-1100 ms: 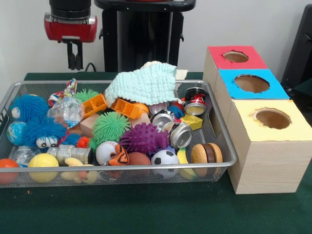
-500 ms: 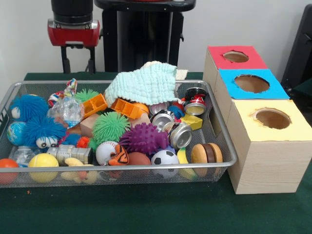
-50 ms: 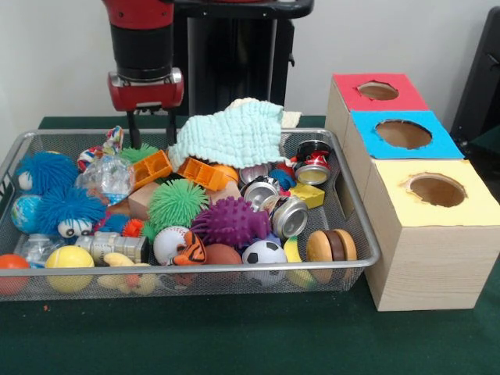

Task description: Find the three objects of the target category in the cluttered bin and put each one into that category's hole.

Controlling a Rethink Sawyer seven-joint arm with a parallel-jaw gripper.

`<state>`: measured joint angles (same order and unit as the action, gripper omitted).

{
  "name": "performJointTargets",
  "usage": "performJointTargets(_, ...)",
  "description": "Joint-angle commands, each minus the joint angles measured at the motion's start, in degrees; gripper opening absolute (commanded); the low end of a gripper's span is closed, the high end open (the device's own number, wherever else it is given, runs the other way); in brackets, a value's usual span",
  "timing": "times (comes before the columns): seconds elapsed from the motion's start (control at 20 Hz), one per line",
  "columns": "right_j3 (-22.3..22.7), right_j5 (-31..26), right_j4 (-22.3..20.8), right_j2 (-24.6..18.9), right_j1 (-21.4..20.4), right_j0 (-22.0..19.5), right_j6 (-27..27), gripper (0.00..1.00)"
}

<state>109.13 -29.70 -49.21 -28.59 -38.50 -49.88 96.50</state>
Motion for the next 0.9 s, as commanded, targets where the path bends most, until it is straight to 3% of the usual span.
performJointTargets(0.05, -4.7, 2.2, -11.0, 5.2, -1.9, 4.9, -0.8, 1.0)
performJointTargets(0.35, -6.3, 4.5, -16.3, 6.5, -3.0, 6.2, -0.4, 1.0)
performJointTargets(0.75, -5.9, 2.4, -13.4, 4.4, -4.2, 4.8, -3.8, 1.0)
performJointTargets(0.9, -6.6, 5.4, -13.5, 3.9, 0.0, 4.0, -1.7, 1.0)
